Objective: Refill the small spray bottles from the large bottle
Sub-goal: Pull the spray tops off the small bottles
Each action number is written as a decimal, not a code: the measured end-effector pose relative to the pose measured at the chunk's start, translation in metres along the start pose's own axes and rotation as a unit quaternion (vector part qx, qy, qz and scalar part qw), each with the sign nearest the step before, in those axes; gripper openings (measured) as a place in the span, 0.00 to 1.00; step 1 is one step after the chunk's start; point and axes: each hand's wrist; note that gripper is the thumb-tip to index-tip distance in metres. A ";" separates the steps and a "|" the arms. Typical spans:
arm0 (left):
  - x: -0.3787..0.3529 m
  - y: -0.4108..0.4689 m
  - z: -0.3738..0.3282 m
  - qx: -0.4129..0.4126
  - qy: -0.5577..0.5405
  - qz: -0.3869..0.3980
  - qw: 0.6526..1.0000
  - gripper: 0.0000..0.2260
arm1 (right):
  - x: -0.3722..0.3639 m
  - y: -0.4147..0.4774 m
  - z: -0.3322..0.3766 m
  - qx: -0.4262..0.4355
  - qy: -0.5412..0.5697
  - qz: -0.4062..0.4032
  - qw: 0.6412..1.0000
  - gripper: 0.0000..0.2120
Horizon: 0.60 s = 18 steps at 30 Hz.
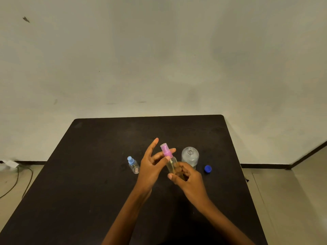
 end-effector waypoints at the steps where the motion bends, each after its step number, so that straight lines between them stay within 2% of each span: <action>1: -0.001 0.000 0.000 -0.001 0.003 -0.009 1.000 0.28 | 0.000 0.000 0.000 -0.001 0.000 0.000 1.000 0.13; 8: -0.009 -0.003 -0.003 -0.019 0.047 -0.064 0.997 0.33 | -0.001 -0.003 0.003 0.012 -0.020 0.011 1.000 0.15; 12: -0.007 -0.008 -0.003 -0.003 0.003 -0.032 0.999 0.37 | 0.000 -0.004 0.003 0.006 -0.010 0.011 1.000 0.15; 15: -0.004 -0.010 -0.001 0.017 -0.035 0.007 0.999 0.34 | 0.002 -0.004 0.003 0.007 0.000 0.007 1.000 0.15; 18: -0.005 -0.011 0.000 0.012 -0.023 0.002 1.000 0.31 | 0.002 -0.005 0.003 0.005 0.000 0.009 1.000 0.14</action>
Point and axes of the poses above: each hand's wrist, its own y-axis towards the middle knuckle, its own x-axis out of the back of the hand, z = x × y, and after that the axes turned 6 degrees about x, right-handed
